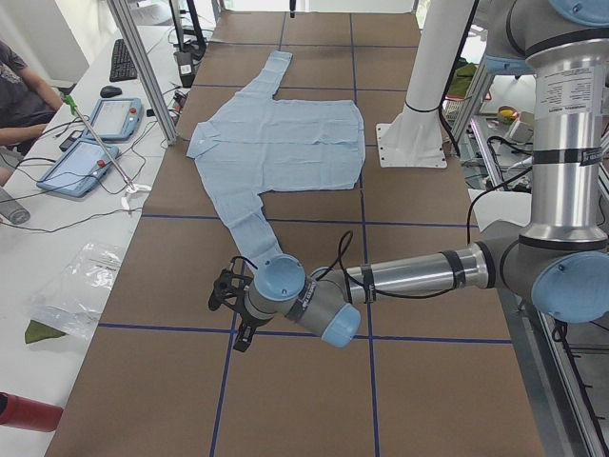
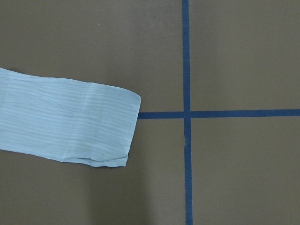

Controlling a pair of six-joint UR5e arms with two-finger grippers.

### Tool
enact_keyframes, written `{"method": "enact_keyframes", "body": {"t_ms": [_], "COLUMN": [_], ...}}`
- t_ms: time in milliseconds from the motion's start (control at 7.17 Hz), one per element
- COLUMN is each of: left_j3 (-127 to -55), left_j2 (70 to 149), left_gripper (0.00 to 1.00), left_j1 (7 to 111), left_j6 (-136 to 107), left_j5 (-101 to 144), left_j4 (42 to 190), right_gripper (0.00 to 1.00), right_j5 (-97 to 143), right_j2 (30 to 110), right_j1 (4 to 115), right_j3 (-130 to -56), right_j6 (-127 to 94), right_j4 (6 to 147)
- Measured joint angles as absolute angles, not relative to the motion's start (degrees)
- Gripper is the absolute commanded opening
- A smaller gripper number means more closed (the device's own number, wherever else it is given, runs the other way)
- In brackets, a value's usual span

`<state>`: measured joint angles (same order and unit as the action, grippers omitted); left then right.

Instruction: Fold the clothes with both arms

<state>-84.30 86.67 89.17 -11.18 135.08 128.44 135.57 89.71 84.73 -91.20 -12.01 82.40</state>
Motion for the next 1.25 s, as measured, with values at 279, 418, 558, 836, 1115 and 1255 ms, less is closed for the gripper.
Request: {"method": "enact_keyframes", "body": {"t_ms": [279,418,558,836,1115,1255], "left_j3": [-90.1,-92.2,-93.0,-93.6,-93.8,-93.8], "left_j2": [88.4,88.5,88.4,88.2,88.1,88.0], "left_gripper": [1.0,1.0,1.0,1.0,1.0,1.0], "left_j1": [88.0,87.7,87.5,87.4,86.6,86.3], "left_j6": [-12.3,-12.5,-12.5,-12.5,-12.1,-12.1], "left_j5": [132.5,131.4,131.2,131.6,132.2,132.3], "left_j4": [118.2,115.5,114.4,114.3,114.9,115.5], "right_gripper": [1.0,1.0,1.0,1.0,0.99,0.98], "right_j5": [135.6,135.6,135.6,135.0,132.7,131.2], "right_j2": [89.2,89.0,88.8,86.1,80.3,77.7], "right_j1": [84.6,84.0,82.3,78.0,75.6,75.1], "right_j3": [-89.8,-89.6,-89.3,-86.2,-78.6,-74.3], "right_j6": [-12.1,-12.1,-12.2,-15.4,-19.9,-20.5], "right_j4": [82.2,81.7,80.1,76.5,74.7,72.2]}}
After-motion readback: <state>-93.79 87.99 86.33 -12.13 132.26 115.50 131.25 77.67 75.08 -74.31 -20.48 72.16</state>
